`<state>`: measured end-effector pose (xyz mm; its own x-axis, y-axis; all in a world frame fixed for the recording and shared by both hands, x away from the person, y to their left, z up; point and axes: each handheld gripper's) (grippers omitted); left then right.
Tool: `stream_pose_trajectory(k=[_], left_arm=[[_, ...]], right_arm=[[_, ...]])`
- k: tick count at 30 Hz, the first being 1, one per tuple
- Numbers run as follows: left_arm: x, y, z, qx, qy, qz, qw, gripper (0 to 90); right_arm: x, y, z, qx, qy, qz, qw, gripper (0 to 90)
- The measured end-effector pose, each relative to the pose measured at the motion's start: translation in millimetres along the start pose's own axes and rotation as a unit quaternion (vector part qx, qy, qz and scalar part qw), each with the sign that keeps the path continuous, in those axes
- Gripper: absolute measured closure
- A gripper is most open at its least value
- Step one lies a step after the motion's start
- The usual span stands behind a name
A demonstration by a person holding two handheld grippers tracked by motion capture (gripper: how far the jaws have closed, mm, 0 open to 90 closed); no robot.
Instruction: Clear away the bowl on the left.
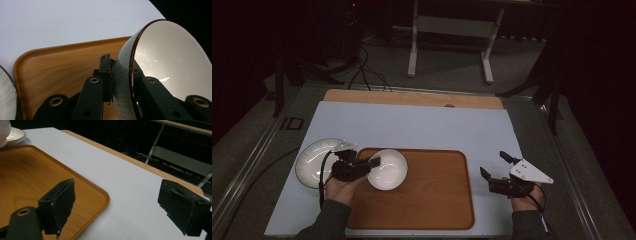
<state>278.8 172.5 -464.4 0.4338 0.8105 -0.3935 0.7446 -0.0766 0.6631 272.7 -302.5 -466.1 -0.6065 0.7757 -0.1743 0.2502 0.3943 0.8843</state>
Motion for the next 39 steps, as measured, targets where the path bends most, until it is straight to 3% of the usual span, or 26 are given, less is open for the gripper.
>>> stream_pose_trajectory(k=[39], left_arm=[[-17.6, -5.1, 29.0, 0.017, -0.006, 0.015, 0.9997, 80.2]], right_arm=[[-0.1, 0.1, 0.5, 0.002, 0.002, -0.001, 1.0000, 13.8]])
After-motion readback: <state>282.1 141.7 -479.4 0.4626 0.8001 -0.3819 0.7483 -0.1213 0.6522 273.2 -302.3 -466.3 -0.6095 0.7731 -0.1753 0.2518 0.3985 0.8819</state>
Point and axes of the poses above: each handheld gripper's, and its own axes: z roughly forward along the jaws, y roughly out of its top, x roughly to its left, and after that the axes turned 7 degrees about x, right-handed
